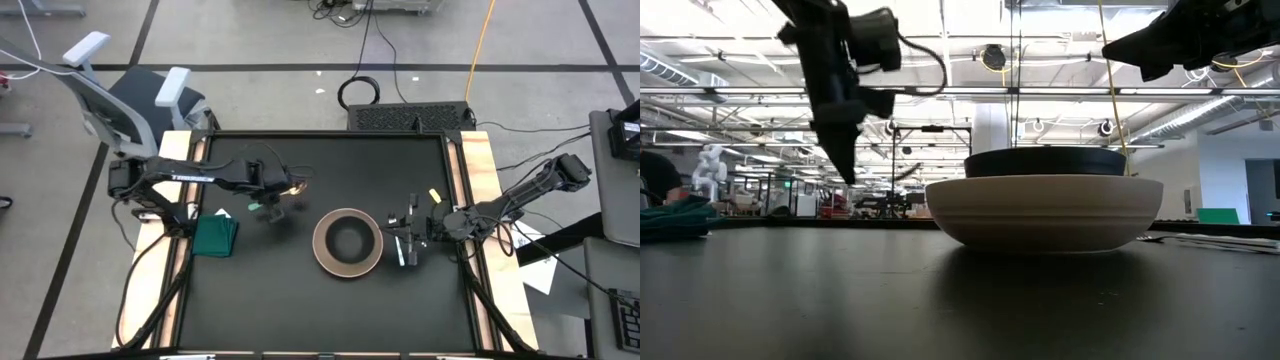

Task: Set table place
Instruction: Put the blue spoon into the black bowl

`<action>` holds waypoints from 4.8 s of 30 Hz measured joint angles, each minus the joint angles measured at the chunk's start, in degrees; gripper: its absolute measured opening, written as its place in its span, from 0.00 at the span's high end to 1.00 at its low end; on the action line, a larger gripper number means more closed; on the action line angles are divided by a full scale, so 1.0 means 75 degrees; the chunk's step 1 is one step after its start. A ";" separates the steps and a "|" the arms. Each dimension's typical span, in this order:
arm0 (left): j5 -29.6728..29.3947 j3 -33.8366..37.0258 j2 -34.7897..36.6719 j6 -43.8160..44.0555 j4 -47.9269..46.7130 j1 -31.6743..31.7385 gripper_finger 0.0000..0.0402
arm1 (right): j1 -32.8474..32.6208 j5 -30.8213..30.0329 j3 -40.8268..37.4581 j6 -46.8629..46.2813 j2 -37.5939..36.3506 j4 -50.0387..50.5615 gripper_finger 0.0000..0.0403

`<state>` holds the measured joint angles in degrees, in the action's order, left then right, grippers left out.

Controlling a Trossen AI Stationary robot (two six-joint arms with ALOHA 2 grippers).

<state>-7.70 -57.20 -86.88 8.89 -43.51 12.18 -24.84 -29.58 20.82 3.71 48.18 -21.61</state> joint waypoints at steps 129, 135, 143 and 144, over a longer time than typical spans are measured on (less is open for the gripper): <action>-0.0326 -1.0225 -0.6279 -0.2603 -0.5846 -0.2286 0.94 | -0.0003 -0.0825 -0.0826 -0.0413 -0.2967 0.1886 1.00; -0.1113 -1.0225 -0.6279 -0.3063 -0.5850 -0.2555 0.98 | -0.0003 -0.0825 -0.0825 -0.0421 -0.2964 0.1886 1.00; -0.1876 -1.0227 -0.6350 -0.3580 -0.5703 -0.2799 0.94 | -0.0003 -0.0825 -0.0825 -0.0418 -0.2967 0.1883 1.00; -0.2041 -1.0226 -0.6386 -0.3640 -0.5712 -0.2828 0.95 | -0.0003 -0.0825 -0.0827 -0.0418 -0.2965 0.1880 1.00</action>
<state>-23.01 -133.89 -134.78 -18.41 -86.34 -9.03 -24.86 -35.77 14.62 0.58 25.95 -7.50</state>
